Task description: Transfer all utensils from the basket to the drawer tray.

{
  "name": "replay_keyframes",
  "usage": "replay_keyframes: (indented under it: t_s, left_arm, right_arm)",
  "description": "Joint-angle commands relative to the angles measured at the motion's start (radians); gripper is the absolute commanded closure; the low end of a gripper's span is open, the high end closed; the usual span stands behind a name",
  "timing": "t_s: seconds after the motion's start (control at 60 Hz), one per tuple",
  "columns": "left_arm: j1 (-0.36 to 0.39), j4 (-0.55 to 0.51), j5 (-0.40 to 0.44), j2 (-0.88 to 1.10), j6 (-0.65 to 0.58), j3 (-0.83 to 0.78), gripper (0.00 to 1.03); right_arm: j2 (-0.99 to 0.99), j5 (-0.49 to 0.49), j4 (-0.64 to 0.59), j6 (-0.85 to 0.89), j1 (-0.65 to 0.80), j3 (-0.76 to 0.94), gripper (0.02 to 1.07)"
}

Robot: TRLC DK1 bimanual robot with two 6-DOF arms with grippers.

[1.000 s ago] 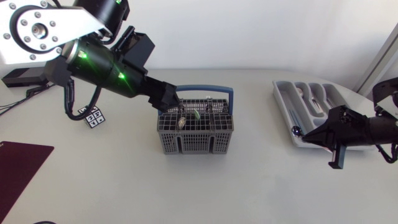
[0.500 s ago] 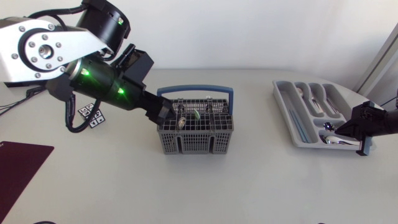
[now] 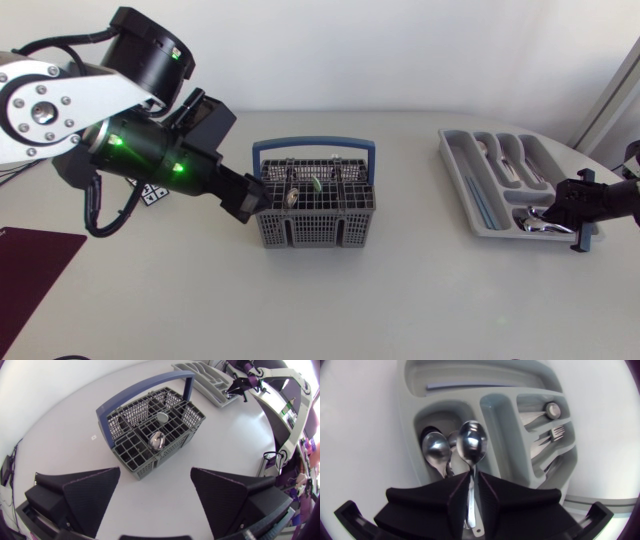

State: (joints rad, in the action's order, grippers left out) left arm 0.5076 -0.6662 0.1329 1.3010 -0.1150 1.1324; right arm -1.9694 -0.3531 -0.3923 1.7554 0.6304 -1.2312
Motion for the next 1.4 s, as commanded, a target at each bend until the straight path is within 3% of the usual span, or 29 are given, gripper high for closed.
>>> replay_keyframes:
  t_s: [0.0,0.05,0.317,0.533,0.717,1.017,1.383]
  left_arm:
    - [0.016,0.008,0.001,-0.025,-0.023,-0.037,0.05]
    - [0.020,0.008,0.001,-0.031,-0.028,-0.048,0.05]
    - [0.042,0.030,0.001,-0.075,-0.049,-0.095,0.05]
    - [0.046,0.051,0.001,-0.112,-0.077,-0.140,0.05]
    - [0.043,0.076,0.001,-0.134,-0.110,-0.178,0.05]
    - [0.026,0.162,0.047,-0.149,-0.212,-0.263,0.05]
    - [-0.058,0.275,0.178,-0.177,-0.341,-0.362,0.05]
  right_arm:
    - [0.035,0.014,0.004,0.026,0.000,0.045,0.69]
    - [0.087,0.013,0.004,0.021,-0.005,0.081,0.60]
    - [0.360,-0.030,-0.065,-0.079,-0.100,0.233,0.53]
    - [0.604,-0.040,-0.083,-0.346,-0.307,0.361,0.53]
    - [0.716,0.045,-0.120,-0.734,-0.604,0.394,0.53]
    - [0.682,0.097,-0.171,-1.243,-0.962,0.251,0.53]
    - [0.512,0.071,-0.163,-1.557,-1.169,0.081,0.53]
